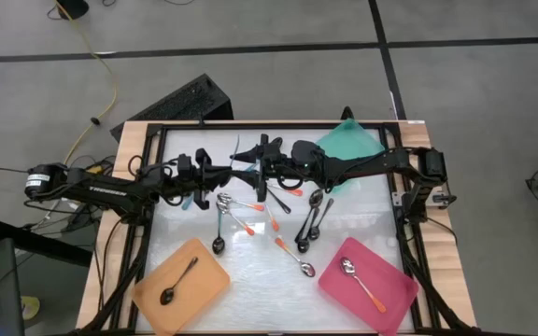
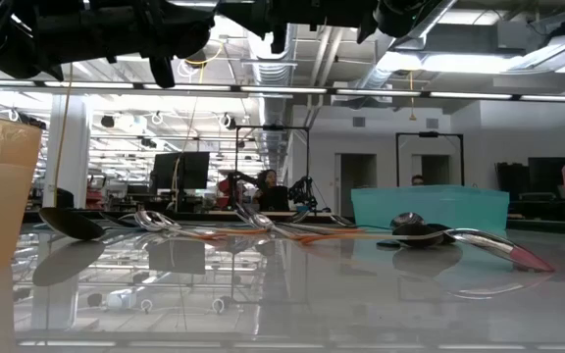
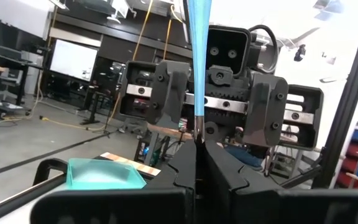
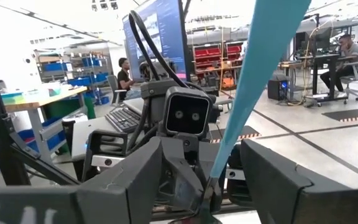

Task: Sort silverware by color (type)
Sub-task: Put the blue spoon into the blue bin

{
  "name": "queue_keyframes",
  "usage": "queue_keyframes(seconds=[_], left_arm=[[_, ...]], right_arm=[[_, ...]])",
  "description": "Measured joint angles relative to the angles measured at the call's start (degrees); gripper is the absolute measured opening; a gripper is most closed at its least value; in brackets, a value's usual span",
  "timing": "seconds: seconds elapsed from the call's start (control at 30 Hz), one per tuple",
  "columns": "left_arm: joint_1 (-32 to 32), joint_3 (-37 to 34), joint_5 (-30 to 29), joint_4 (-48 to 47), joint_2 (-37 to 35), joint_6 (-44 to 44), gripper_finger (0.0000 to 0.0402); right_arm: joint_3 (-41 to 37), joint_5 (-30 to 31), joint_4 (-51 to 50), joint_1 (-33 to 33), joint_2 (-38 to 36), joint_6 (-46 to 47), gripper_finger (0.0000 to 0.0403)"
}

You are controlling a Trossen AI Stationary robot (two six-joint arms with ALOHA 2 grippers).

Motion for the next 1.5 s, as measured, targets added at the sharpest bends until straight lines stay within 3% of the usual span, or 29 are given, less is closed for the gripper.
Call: queue_keyframes(seconds=[0.47, 0.83, 1.13, 1.33, 1.5], left_arm=[[-0.02, 0.03, -0.37, 0.38, 0.69, -0.67, 0.0], [-0.04, 0.19, 0.49, 4.74, 5.16, -1.51, 0.0], [-0.01, 1.27, 0.9, 4.49, 5.27, -1.31, 0.0], [-0.01, 1.27, 0.73, 2.98, 5.22, -1.99, 0.0001], [0.0, 1.27, -1.32, -0.93, 5.22, -4.22, 0.0027]], right_arm=[[0.0, 0.83, -0.04, -0.11, 0.0, -0.08, 0.0183], [0.0, 1.13, -2.64, -0.09, 0.0, -0.09, 0.0104], [0.0, 1.11, -6.03, -0.09, -0.11, 0.22, 0.0013], [0.0, 1.26, -7.3, -0.08, -0.11, 0.22, 0.0009], [0.0, 5.51, -11.31, -0.36, -0.28, -0.4, 0.0007]])
